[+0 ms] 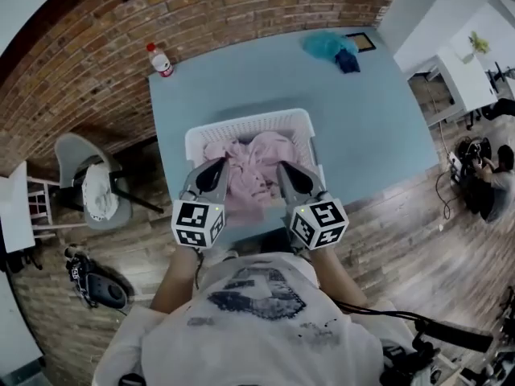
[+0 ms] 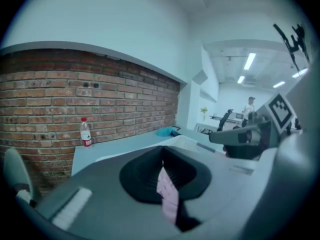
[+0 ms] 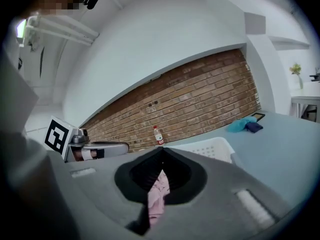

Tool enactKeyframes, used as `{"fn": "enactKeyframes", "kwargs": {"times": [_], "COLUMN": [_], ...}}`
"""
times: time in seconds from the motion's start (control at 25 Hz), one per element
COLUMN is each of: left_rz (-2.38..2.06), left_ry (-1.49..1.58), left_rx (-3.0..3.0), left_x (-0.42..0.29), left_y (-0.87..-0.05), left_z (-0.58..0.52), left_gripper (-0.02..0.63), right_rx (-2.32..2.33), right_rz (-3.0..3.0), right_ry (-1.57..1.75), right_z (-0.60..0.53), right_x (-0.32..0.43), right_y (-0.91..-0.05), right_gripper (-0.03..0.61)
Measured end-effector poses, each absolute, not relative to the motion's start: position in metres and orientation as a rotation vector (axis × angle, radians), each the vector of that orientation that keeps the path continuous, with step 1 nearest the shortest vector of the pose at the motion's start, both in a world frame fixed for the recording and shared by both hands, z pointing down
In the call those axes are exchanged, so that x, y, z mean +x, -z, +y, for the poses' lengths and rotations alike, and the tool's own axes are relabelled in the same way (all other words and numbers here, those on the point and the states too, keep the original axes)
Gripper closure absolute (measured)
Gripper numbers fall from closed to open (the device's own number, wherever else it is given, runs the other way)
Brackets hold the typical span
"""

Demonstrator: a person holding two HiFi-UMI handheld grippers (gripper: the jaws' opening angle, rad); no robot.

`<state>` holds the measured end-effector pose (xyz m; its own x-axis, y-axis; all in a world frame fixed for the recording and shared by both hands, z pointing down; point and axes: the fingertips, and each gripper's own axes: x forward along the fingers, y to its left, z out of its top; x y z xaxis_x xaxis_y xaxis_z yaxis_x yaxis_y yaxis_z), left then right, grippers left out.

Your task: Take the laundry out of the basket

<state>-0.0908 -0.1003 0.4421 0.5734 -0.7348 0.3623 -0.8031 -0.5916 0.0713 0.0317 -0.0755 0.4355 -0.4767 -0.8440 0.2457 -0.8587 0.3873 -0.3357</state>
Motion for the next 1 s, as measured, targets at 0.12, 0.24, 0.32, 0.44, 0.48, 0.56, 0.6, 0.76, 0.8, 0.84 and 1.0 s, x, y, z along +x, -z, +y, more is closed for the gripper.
{"fn": "enactKeyframes", "kwargs": {"times": [0.12,0.24,0.32,0.44,0.48,0.56,0.6,0.76,0.8,0.84,1.0], "left_rz": [-1.332,-1.395,-1.426,-1.458,-1.447,-1.391,-1.362,-1.302,-1.296,-1.290,-1.202], "left_ry": [-0.439,-0.465,-0.493,-0.531,-0.540,-0.564,-0.582,-0.643,-0.651,-0.656,-0.676], "left_rx": [2.487,2.419,2.397,2.395,2.397,2.405,2.413,2.448,2.450,2.452,2.479], "left_x": [-0.089,-0.091,-0.089,-0.085,-0.084,-0.082,-0.083,-0.089,-0.092,-0.095,-0.093], "left_y": [-0.453,-0.461,-0.465,-0.466,-0.467,-0.472,-0.475,-0.483,-0.484,-0.486,-0.495], "left_z": [-0.114,-0.125,-0.130,-0.139,-0.141,-0.140,-0.140,-0.140,-0.141,-0.142,-0.141], "left_gripper": [0.621,0.621,0.621,0.621,0.620,0.620,0.620,0.618,0.618,0.618,0.596], "right_rx": [1.497,1.391,1.324,1.226,1.190,1.121,1.092,1.022,1.016,1.014,1.020], "right_rz": [-2.618,-2.649,-2.666,-2.683,-2.681,-2.672,-2.668,-2.651,-2.646,-2.640,-2.597], "right_ry": [-0.697,-0.714,-0.716,-0.710,-0.711,-0.731,-0.740,-0.730,-0.730,-0.733,-0.732], "right_z": [-0.101,-0.119,-0.127,-0.142,-0.146,-0.152,-0.153,-0.157,-0.157,-0.158,-0.157], "right_x": [0.038,0.039,0.041,0.043,0.041,0.035,0.031,0.019,0.016,0.013,0.012], "right_y": [-0.445,-0.450,-0.452,-0.453,-0.455,-0.461,-0.464,-0.471,-0.472,-0.473,-0.482], "right_gripper": [0.581,0.581,0.581,0.581,0.581,0.581,0.581,0.581,0.581,0.580,0.580]}}
